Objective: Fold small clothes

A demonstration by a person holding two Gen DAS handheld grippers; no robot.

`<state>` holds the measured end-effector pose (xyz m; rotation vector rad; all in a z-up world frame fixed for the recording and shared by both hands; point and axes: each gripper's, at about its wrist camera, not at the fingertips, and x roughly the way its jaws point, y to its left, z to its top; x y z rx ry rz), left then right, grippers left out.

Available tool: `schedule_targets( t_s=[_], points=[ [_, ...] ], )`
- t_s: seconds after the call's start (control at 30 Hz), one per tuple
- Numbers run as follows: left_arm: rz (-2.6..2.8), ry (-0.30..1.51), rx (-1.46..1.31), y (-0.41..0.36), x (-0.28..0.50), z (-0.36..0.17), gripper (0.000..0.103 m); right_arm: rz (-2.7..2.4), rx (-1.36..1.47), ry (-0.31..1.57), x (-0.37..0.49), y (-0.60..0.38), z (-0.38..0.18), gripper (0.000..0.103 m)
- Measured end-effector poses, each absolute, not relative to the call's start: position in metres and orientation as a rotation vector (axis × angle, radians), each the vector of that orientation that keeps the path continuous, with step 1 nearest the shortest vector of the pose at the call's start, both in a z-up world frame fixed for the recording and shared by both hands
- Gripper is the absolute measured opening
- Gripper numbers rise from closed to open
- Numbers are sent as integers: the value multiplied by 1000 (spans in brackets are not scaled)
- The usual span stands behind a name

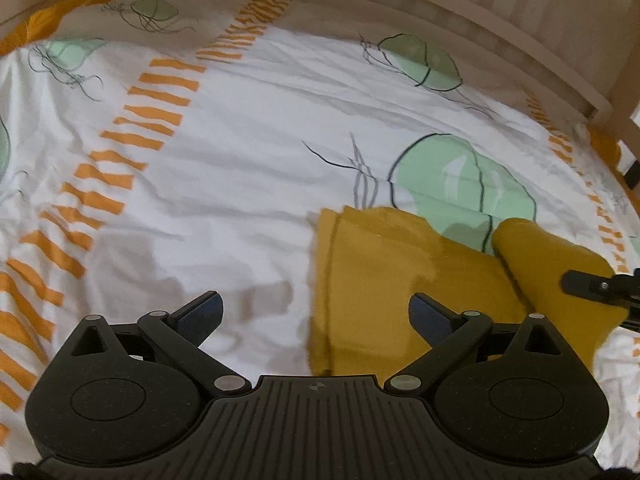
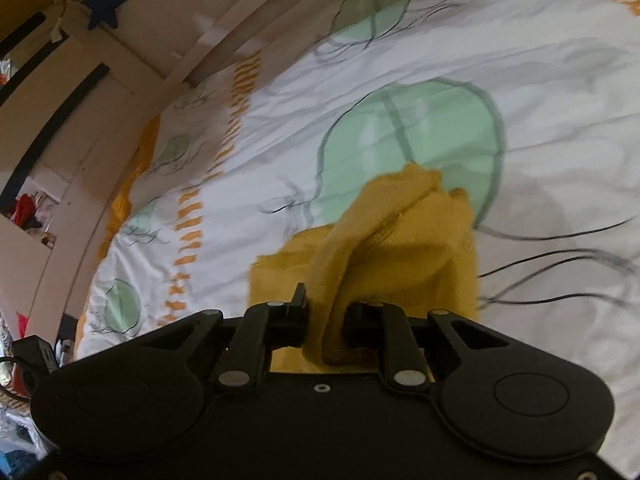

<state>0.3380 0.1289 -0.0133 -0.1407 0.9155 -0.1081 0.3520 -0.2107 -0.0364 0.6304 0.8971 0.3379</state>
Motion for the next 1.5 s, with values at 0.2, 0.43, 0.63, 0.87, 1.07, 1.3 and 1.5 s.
schedule_targets(
  t_s=[0.2, 0.43, 0.63, 0.87, 1.07, 1.3, 1.5],
  points=[
    [-75, 913, -170, 148, 341, -10, 100, 383, 628, 927, 363, -164, -45, 26],
    [-64, 929, -189, 158, 343, -13, 100, 393, 545, 963, 368, -125, -51, 26],
    [-57, 936, -200, 162, 344, -15, 100, 426, 502, 984, 372, -99, -59, 38],
    [-47, 939, -203, 163, 345, -17, 100, 538, 572, 887, 364, -105, -38, 38],
    [-71, 943, -182, 155, 345, -20, 100, 470, 490, 851, 350, -129, -30, 41],
    [-125, 954, -129, 134, 342, -26, 100, 477, 371, 884, 319, -124, -55, 41],
    [-187, 963, -147, 127, 340, -30, 100, 539, 243, 793, 281, -98, -61, 53]
  ],
)
